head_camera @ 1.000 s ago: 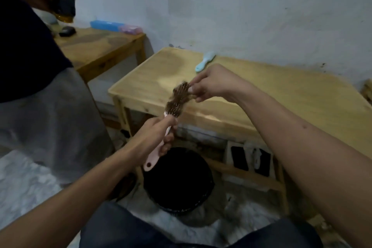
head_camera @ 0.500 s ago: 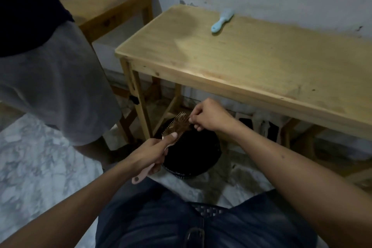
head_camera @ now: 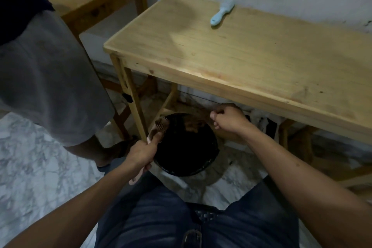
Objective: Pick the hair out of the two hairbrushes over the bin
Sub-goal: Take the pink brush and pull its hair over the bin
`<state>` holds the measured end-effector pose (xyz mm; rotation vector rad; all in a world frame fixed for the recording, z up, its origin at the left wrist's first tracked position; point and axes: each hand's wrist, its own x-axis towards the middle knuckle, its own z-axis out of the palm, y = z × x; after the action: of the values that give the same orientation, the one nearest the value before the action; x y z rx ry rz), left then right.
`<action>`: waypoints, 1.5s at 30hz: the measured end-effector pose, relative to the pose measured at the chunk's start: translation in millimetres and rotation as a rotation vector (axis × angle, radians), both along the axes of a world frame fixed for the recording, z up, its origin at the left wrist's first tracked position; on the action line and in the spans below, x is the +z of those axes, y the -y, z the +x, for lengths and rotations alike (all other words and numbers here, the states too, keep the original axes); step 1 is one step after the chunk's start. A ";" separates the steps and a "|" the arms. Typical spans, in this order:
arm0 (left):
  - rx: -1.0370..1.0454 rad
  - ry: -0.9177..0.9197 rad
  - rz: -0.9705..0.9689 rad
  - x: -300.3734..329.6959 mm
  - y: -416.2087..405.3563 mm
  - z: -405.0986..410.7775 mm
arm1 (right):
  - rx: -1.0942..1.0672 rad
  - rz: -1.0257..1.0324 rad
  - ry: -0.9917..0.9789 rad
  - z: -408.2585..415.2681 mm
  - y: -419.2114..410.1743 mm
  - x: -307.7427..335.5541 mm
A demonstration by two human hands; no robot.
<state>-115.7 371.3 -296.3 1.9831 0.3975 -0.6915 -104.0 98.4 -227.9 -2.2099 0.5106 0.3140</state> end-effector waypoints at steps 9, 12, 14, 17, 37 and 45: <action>-0.221 0.229 0.106 12.4 19.3 -0.6 | 0.036 0.257 -0.058 5.2 -23.7 -16.7; -0.294 0.287 0.148 14.5 25.9 1.1 | 0.120 0.330 -0.041 5.7 -34.1 -20.6; -0.291 0.293 0.125 16.0 26.7 0.3 | 0.212 0.380 -0.077 4.4 -35.3 -26.4; -0.257 0.248 0.051 16.6 26.3 -0.1 | 0.262 0.448 -0.133 2.0 -30.1 -32.2; -0.039 0.146 -0.203 21.9 16.6 12.1 | 0.073 0.097 -0.033 6.8 2.9 -53.1; -0.139 0.222 -0.097 31.2 37.4 -0.1 | 0.190 0.488 -0.138 12.1 -28.8 -39.5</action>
<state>-115.8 333.9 -265.2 1.9828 0.0916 -0.5580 -91.9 127.1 -267.4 -1.7685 0.2597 0.6248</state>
